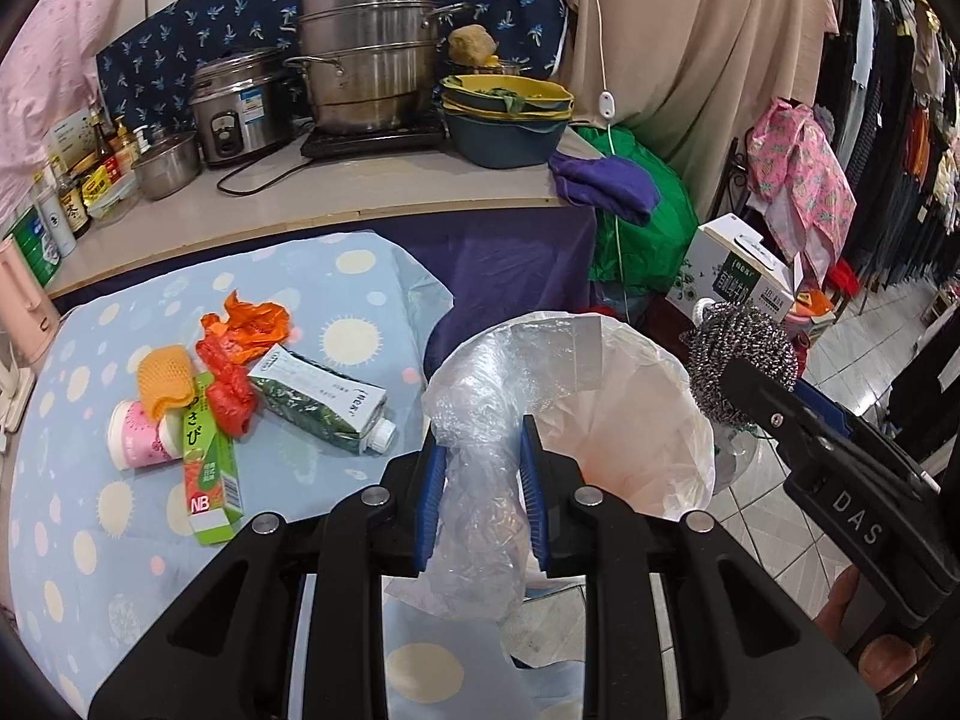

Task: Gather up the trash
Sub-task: 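Carry the clear bag and steel wool scrubber over the trash bin, then open both grippers to drop the clear bag and scrubber into the bin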

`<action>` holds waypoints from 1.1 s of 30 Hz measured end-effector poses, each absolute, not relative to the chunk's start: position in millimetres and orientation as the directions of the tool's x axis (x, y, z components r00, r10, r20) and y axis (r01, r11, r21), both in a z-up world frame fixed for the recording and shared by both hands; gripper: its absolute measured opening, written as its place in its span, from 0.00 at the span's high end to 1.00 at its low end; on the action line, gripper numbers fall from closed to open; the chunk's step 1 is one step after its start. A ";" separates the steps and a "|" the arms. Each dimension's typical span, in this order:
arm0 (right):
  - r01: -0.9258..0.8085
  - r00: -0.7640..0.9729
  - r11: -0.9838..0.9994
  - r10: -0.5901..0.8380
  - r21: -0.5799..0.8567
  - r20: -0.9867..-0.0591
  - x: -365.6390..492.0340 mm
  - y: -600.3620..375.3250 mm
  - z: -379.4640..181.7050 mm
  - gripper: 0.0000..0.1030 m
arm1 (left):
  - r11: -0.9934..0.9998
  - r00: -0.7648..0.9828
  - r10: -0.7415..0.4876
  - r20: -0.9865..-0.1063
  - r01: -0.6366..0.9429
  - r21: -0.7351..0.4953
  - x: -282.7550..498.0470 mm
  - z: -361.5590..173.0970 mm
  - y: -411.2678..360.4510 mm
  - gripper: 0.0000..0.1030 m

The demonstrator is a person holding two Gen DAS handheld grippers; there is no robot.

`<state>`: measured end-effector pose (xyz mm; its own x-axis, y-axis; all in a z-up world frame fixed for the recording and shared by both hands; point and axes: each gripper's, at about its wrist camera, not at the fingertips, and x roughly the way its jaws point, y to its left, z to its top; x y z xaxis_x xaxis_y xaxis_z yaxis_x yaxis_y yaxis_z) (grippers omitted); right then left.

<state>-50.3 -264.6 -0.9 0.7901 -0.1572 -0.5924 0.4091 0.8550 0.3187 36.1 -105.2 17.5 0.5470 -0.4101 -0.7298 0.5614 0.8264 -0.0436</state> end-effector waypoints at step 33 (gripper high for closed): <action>0.445 0.786 0.830 -0.182 0.336 -0.591 -37.3 -285.7 -7.6 0.49 | 0.848 0.583 -0.352 -0.732 0.531 0.015 51.5 -0.2 -138.0 0.32</action>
